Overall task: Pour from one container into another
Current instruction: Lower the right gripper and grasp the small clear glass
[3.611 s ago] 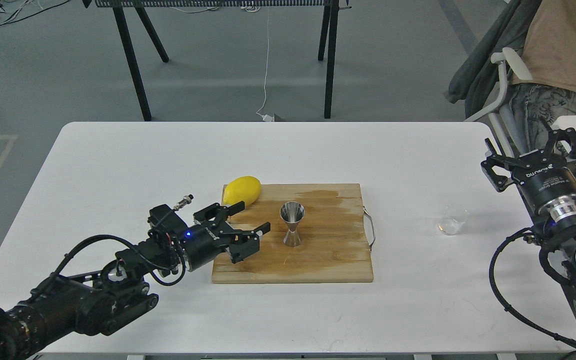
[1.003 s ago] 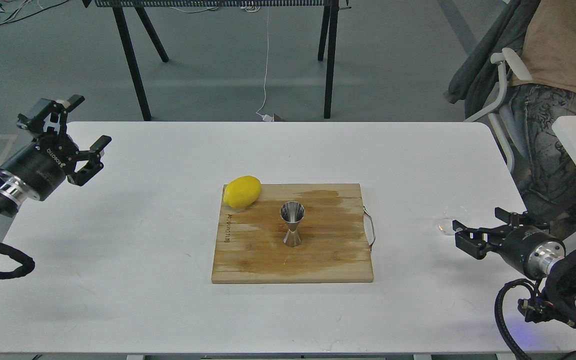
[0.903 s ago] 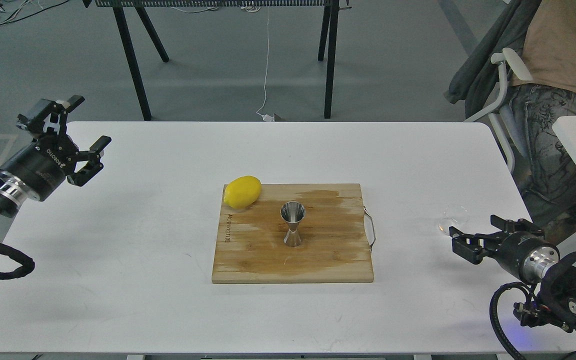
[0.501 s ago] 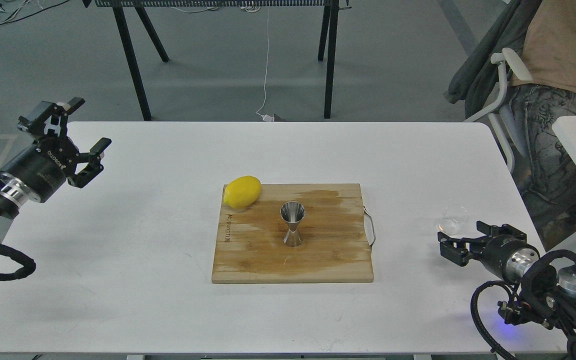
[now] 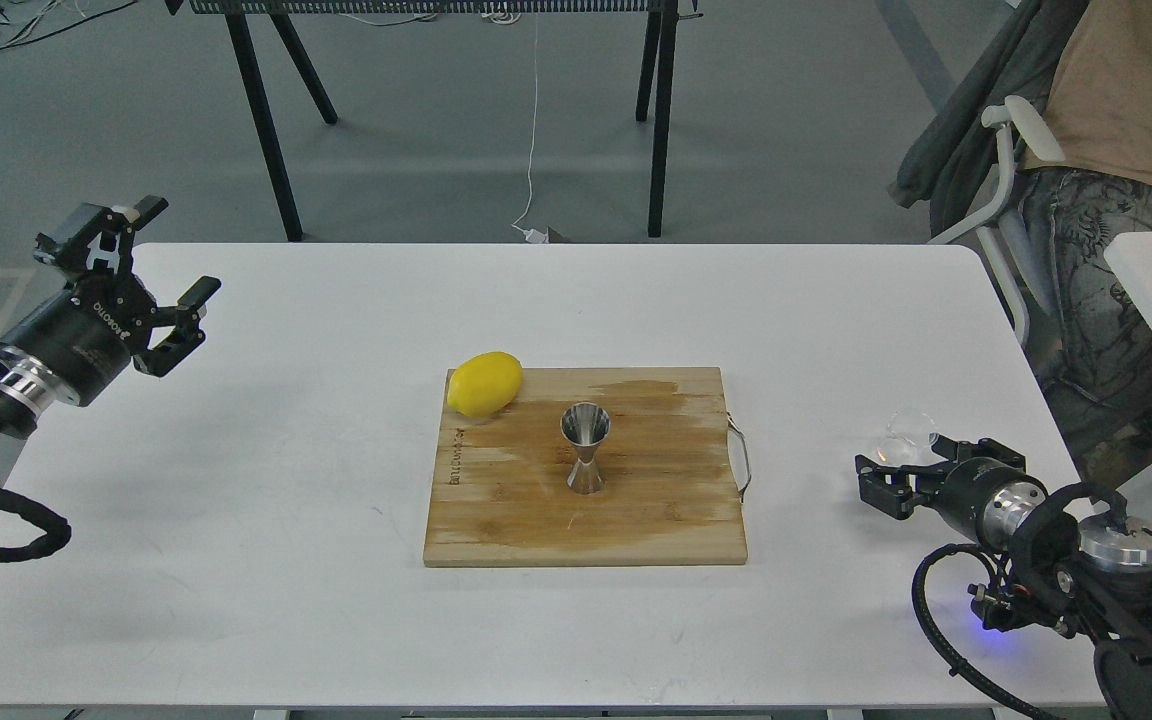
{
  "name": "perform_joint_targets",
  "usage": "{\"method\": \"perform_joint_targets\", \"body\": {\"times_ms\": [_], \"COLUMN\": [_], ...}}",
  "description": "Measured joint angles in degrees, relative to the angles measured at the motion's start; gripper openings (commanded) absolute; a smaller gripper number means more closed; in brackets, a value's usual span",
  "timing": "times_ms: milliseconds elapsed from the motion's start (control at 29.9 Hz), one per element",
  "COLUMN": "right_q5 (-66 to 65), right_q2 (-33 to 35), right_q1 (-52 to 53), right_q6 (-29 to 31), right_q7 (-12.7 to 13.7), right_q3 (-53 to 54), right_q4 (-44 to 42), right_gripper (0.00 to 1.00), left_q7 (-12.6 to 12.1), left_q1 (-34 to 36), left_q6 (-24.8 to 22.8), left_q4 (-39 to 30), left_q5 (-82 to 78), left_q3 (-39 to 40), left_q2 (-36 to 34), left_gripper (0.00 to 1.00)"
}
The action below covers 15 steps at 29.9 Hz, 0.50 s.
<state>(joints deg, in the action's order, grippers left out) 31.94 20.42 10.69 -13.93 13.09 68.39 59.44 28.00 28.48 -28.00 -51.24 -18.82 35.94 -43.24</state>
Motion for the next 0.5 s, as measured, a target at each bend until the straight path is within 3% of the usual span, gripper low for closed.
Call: {"method": "perform_joint_targets", "body": {"times_ms": [501], "right_q5": [0.0], "right_q2": [-1.0], "right_q1": [2.7], "right_q6": [3.4], "right_q7": [0.0], "right_q3": [-0.1], "right_q4": [-5.7], "right_gripper": [0.98], "left_q7": [0.0], "left_q1": [-0.1], "left_q6": [0.0], "left_q4": [0.6], "left_q5": [-0.1], "left_q3": [0.0], "left_q2": [0.0], "left_gripper": [0.98]}}
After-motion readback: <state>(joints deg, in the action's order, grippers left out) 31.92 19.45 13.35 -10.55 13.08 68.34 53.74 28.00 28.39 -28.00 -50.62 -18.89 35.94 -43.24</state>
